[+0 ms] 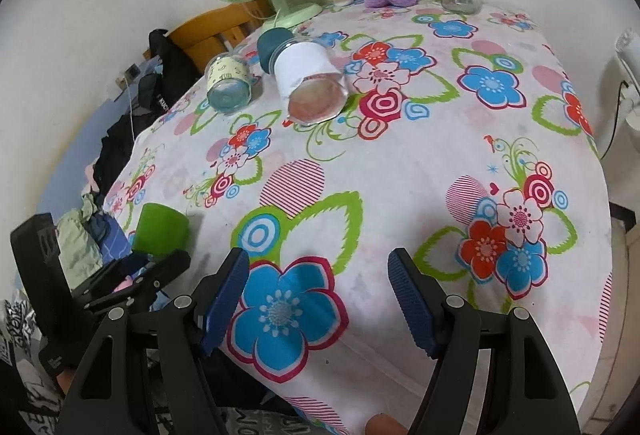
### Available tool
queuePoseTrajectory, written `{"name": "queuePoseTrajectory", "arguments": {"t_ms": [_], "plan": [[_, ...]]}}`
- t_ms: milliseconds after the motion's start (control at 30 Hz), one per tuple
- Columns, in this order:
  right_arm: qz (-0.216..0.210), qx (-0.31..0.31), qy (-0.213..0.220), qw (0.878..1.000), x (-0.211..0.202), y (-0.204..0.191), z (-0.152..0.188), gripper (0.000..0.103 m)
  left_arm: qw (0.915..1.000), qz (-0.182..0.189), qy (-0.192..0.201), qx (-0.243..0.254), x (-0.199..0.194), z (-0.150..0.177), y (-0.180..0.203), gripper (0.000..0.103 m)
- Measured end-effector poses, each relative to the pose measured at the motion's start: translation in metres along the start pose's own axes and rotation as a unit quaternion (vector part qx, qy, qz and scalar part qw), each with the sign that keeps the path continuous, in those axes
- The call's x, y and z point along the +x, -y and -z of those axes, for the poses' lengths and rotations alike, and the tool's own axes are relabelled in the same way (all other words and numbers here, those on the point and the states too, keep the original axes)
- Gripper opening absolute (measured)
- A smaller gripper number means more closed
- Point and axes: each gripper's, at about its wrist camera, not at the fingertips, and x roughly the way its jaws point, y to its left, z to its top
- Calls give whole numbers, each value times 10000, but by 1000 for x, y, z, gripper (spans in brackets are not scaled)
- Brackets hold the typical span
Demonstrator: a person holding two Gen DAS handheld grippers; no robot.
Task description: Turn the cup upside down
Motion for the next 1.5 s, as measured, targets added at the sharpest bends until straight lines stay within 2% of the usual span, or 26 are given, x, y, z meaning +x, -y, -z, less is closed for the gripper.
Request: {"name": "queuePoseTrajectory", "arguments": {"t_ms": [33,267,333,433,533,767,1033,1200,1500], "plan": [[-12,20,8,10000,0,1,-1,74,10000,-11,22,-1,0,1,-1,55],[-82,-19,-31,10000,3,-2,-2,74,9999,81,-57,130,-3,1,-5,55],[-94,-51,-54,9999,5,-6,-3,74,9991,142,-298,284,-2,-4,-5,55],[-102,-133,-94,9998,7,-13,-3,74,9948,334,-859,432,-2,-16,-11,55],[-128,-230,-126,9996,9,-18,-3,74,9862,427,-1423,737,1,-38,-17,55],[-247,-515,-222,9981,17,-35,0,74,9689,395,-1917,1515,-10,-88,-18,55],[-257,-798,-305,9960,24,-53,1,74,9315,369,-2978,2056,2,-108,-9,55],[-201,-988,-391,9941,29,-65,3,74,9152,343,-3350,2215,16,-111,0,52],[-192,-1147,-460,9922,35,-75,3,74,9137,324,-3426,2160,32,-114,4,51]]}}
